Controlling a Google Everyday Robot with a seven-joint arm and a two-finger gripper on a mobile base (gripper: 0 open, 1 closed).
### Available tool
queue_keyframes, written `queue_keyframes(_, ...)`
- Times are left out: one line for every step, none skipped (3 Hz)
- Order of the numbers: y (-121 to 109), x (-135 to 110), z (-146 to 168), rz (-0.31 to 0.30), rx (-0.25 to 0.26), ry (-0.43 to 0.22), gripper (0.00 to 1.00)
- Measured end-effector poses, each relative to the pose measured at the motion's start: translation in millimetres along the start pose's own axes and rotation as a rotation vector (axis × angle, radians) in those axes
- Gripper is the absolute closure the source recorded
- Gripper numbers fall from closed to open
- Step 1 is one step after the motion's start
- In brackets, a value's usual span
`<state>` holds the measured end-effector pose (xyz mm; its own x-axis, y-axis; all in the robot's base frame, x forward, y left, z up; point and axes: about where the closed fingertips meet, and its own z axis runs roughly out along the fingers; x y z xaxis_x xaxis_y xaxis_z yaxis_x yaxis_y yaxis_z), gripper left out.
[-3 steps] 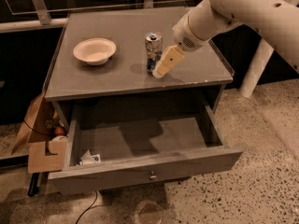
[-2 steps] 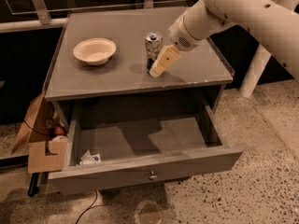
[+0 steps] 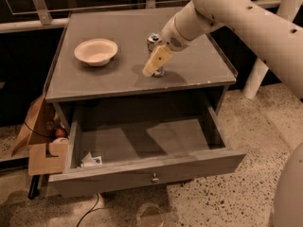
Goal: Place redbull can into top drawer
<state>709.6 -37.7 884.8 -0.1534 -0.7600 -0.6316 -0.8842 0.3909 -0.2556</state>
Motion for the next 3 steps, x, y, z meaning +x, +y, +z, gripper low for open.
queue_keyframes(0.0,0.0,0.0,0.0,0.0,0.0,0.19)
queue_keyframes(0.0,0.0,0.1,0.0,0.0,0.0,0.42)
queue_keyframes(0.1,0.0,0.1,0.0,0.0,0.0,0.65)
